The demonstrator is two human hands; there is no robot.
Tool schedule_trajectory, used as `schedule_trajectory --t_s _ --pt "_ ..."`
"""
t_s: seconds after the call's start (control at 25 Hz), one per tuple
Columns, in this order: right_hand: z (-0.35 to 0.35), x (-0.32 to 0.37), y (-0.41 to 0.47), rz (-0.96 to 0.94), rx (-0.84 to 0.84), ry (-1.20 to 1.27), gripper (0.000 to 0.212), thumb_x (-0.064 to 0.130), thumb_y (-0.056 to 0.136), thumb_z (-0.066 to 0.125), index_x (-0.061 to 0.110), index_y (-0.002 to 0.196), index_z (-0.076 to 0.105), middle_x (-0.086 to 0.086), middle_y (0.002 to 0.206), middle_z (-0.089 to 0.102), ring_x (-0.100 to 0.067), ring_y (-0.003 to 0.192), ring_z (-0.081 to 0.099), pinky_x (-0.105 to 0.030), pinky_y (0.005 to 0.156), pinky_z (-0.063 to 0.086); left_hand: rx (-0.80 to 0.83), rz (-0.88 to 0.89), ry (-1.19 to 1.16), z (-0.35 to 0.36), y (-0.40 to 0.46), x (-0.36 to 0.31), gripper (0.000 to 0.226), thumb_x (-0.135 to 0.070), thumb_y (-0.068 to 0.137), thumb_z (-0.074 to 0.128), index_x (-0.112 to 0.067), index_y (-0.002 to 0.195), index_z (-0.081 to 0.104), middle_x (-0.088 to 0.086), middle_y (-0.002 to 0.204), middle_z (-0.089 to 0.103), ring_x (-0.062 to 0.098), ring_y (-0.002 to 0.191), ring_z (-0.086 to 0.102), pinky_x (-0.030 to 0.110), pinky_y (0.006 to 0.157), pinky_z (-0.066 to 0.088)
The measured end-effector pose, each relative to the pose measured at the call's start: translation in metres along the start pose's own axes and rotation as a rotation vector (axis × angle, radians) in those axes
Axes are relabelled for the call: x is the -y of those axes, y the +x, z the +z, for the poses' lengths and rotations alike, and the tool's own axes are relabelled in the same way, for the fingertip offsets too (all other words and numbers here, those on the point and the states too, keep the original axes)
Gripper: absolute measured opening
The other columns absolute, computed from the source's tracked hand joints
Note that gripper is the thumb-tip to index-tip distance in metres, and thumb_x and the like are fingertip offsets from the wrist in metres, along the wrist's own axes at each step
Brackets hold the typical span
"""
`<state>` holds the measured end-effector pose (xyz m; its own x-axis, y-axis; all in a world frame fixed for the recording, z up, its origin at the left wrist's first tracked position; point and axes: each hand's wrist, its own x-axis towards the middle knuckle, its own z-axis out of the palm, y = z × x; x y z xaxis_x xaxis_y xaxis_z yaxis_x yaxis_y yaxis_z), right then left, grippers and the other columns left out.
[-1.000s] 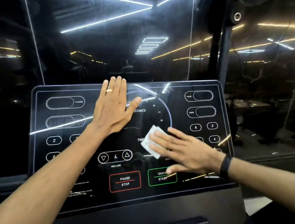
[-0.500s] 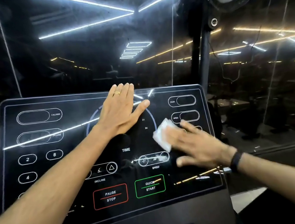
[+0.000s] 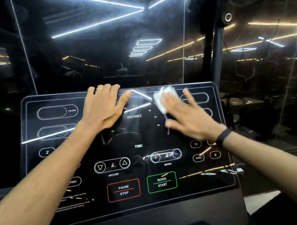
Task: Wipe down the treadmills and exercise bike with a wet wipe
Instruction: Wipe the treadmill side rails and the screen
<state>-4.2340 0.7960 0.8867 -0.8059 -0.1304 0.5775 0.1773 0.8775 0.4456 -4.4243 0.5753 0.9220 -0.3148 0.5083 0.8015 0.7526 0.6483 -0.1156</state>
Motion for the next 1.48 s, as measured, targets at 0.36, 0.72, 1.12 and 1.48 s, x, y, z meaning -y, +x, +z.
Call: schedule_trajectory --t_s 0.36,0.72,1.12,1.48 --pt "0.007 0.036 0.029 -0.341 -0.052 -0.134 0.075 0.062 0.104 0.020 0.012 0.159 0.023 -0.007 0.166 0.021 -0.019 0.155 0.010 -0.050 0.125 -0.006 -0.003 0.012 0.084 0.003 -0.023 0.027 0.077 -0.061 0.101 0.008 -0.006 0.140 0.046 0.011 0.127 0.055 0.034 0.119 0.048 0.054 0.114 0.024" --pt "0.020 0.084 -0.005 -0.662 -0.013 -0.134 0.081 0.066 0.100 0.029 0.010 0.158 0.027 -0.008 0.166 0.022 -0.023 0.155 0.010 -0.046 0.126 -0.002 -0.045 -0.024 0.017 0.004 -0.026 0.020 0.085 -0.064 0.098 0.002 -0.006 0.138 0.049 0.010 0.128 0.054 0.034 0.122 0.046 0.054 0.117 0.019" --pt "0.026 0.097 -0.006 -0.743 -0.002 -0.124 0.083 0.066 0.099 0.032 0.007 0.157 0.027 -0.010 0.166 0.020 -0.023 0.155 0.012 -0.047 0.126 0.002 0.041 -0.003 -0.085 -0.007 -0.024 0.029 0.105 -0.074 0.086 -0.018 -0.012 0.147 0.041 0.003 0.139 0.050 0.026 0.133 0.040 0.049 0.120 0.013" --pt "0.020 0.104 0.004 -0.568 -0.001 -0.042 0.086 0.067 0.100 0.028 0.005 0.159 0.020 -0.012 0.167 0.012 -0.024 0.156 0.005 -0.047 0.126 -0.004 0.058 0.000 -0.079 -0.008 -0.023 0.030 0.102 -0.073 0.088 -0.016 -0.012 0.147 0.041 0.002 0.138 0.050 0.025 0.132 0.040 0.049 0.120 0.013"
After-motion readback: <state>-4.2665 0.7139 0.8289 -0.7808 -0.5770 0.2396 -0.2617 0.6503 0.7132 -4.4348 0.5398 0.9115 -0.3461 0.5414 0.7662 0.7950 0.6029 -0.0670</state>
